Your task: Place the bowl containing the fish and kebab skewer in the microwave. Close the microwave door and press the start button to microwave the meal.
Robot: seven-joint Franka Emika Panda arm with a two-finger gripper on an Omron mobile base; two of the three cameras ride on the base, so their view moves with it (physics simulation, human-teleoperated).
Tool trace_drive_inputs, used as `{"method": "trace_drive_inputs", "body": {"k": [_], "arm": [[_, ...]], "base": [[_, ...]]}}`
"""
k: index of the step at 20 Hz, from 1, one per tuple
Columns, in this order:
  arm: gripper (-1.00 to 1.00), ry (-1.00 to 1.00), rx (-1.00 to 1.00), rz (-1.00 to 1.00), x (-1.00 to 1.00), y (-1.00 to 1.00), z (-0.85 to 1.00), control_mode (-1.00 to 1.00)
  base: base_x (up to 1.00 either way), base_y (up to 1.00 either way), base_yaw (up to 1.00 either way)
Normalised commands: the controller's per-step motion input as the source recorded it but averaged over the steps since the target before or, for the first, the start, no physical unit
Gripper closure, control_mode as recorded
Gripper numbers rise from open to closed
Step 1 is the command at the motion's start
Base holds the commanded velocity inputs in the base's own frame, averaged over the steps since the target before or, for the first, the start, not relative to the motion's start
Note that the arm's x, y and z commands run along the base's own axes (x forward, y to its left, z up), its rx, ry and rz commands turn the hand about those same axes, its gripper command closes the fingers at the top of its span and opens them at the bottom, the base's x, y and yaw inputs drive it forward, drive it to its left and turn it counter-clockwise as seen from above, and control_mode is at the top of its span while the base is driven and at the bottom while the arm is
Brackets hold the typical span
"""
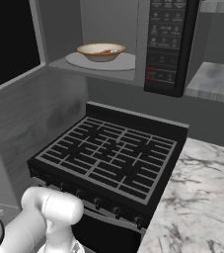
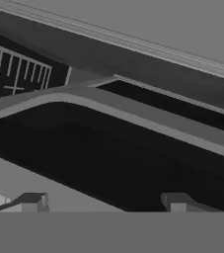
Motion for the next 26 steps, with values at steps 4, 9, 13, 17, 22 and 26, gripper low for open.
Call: {"method": "trace_drive_inputs", "body": {"k": [4,9,13,17,22,26], "arm": [[-1.00,0.10,0.01,-0.30,0.33,-0.33,0.13,-1.00],[-1.00,0.04,0.04,-0.32,0.30,-0.58,0.05,-1.00],[-1.00,0.00,0.10,-0.30,0.34,-0.84,0.07,-1.00],[-1.00,0.00,0.13,-0.28,0.09,-0.99,0.01,-1.00],[-1.00,-0.05,0.19,-0.18,0.11,-1.00,0.00,-1.00],[-1.00,-0.01,0.22,-0.04,0.52,-0.92,0.00,-1.00]], "base": [[0.00,0.00,0.00],[0.00,0.00,0.00],[0.00,0.00,0.00],[0.00,0.00,0.00],[0.00,0.00,0.00],[0.00,0.00,0.00]]}}
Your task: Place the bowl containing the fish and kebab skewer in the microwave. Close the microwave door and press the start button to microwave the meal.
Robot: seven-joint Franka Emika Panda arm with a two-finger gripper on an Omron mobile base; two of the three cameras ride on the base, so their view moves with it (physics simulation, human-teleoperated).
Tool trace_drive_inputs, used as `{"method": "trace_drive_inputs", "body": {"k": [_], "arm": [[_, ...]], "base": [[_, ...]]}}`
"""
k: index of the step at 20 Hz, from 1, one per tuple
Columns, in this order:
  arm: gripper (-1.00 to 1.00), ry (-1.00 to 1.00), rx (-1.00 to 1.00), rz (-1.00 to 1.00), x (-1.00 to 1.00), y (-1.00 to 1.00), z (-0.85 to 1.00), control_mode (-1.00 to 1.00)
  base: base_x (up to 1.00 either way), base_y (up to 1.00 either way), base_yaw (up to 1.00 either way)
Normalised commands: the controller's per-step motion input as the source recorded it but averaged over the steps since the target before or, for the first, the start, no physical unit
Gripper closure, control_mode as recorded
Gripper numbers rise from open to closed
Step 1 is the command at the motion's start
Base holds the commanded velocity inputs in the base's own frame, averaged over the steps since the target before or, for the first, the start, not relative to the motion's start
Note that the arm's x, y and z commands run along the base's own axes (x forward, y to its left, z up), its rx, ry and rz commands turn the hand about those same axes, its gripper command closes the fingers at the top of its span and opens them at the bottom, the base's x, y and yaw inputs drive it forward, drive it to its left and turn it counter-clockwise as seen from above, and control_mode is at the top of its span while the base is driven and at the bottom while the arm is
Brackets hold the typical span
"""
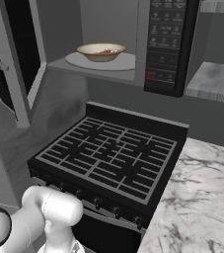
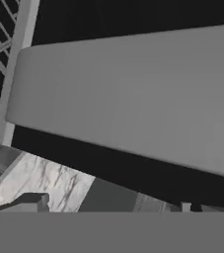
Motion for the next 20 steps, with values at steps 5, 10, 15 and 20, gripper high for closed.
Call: {"method": "trace_drive_inputs", "body": {"k": [5,10,15,20], "arm": [[-1.00,-0.03,0.21,-0.02,0.48,-0.81,0.00,-1.00],[-1.00,-0.01,0.13,-0.08,0.81,-0.51,0.00,-1.00],[-1.00,0.00,0.01,-0.12,0.80,-0.21,-0.05,-1.00],[-1.00,0.00,-0.04,-0.15,0.82,-0.04,-0.04,-1.00]], "base": [[0.00,0.00,0.00],[0.00,0.00,0.00],[0.00,0.00,0.00],[0.00,0.00,0.00]]}}
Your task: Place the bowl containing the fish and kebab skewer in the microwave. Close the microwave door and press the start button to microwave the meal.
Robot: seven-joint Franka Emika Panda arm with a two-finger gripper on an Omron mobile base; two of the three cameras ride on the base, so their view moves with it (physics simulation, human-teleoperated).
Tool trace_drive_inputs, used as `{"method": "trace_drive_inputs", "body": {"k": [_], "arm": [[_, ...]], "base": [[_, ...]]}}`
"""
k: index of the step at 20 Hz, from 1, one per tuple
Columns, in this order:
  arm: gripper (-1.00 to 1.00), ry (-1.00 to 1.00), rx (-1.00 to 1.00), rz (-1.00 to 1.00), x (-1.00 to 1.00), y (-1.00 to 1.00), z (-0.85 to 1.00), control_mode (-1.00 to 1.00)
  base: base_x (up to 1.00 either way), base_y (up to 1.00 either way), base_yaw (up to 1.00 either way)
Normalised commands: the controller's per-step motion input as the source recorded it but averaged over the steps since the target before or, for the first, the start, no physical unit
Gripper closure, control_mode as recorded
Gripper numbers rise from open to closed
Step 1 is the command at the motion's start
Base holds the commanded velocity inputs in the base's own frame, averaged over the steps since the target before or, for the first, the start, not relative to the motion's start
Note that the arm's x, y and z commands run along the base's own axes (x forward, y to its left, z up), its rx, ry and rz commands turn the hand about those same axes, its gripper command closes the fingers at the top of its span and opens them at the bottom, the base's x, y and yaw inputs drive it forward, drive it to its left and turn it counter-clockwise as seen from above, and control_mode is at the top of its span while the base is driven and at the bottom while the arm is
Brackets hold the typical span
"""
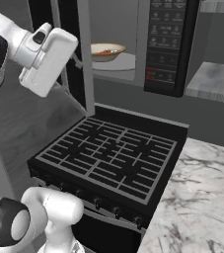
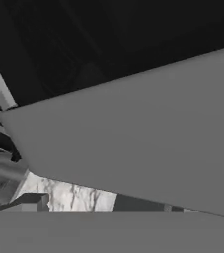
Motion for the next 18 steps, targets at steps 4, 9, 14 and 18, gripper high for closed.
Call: {"method": "trace_drive_inputs", "body": {"k": [4,9,14,18], "arm": [[-1.00,0.00,-0.10,-0.19,0.87,0.00,-0.06,-1.00],[-1.00,0.00,-0.06,-0.16,0.90,0.00,-0.03,-1.00],[-1.00,0.00,0.00,-0.08,0.91,-0.15,0.00,-1.00],[-1.00,0.00,0.00,-0.04,0.94,-0.17,0.00,-1.00]], "base": [[0.00,0.00,0.00],[0.00,0.00,0.00],[0.00,0.00,0.00],[0.00,0.00,0.00]]}}
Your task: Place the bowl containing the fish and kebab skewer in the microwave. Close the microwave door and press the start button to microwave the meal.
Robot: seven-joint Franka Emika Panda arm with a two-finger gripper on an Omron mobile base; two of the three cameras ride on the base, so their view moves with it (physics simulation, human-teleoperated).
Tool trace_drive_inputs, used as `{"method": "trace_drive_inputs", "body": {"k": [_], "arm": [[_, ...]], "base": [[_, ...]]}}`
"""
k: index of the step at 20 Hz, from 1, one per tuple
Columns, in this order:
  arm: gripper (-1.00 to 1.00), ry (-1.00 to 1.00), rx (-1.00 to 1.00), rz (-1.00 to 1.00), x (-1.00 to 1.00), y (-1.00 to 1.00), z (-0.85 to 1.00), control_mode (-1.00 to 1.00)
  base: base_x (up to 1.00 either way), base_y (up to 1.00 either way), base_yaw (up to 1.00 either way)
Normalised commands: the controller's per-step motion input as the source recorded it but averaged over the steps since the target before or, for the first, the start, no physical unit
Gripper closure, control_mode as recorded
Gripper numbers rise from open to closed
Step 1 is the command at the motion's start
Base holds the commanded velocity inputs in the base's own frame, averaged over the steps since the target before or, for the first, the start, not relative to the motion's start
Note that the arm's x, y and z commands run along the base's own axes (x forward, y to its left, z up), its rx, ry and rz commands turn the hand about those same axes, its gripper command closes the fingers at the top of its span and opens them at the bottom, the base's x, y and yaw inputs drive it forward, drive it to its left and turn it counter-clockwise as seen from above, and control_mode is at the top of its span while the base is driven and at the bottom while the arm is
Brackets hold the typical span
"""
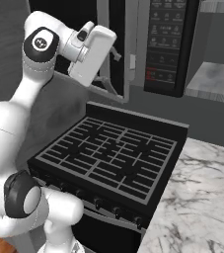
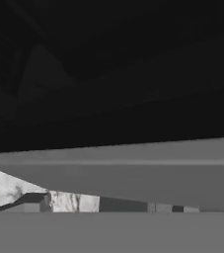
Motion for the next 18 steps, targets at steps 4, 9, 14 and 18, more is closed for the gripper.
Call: {"method": "trace_drive_inputs", "body": {"k": [4,9,14,18], "arm": [[-1.00,0.00,0.00,-0.05,0.96,-0.08,0.00,-1.00],[-1.00,0.00,0.00,-0.07,0.93,-0.01,0.00,-1.00],[-1.00,0.00,0.00,-0.03,0.84,-0.23,0.00,-1.00],[-1.00,0.00,0.06,0.00,0.82,-0.48,0.00,-1.00]], "base": [[0.00,0.00,0.00],[0.00,0.00,0.00],[0.00,0.00,0.00],[0.00,0.00,0.00]]}}
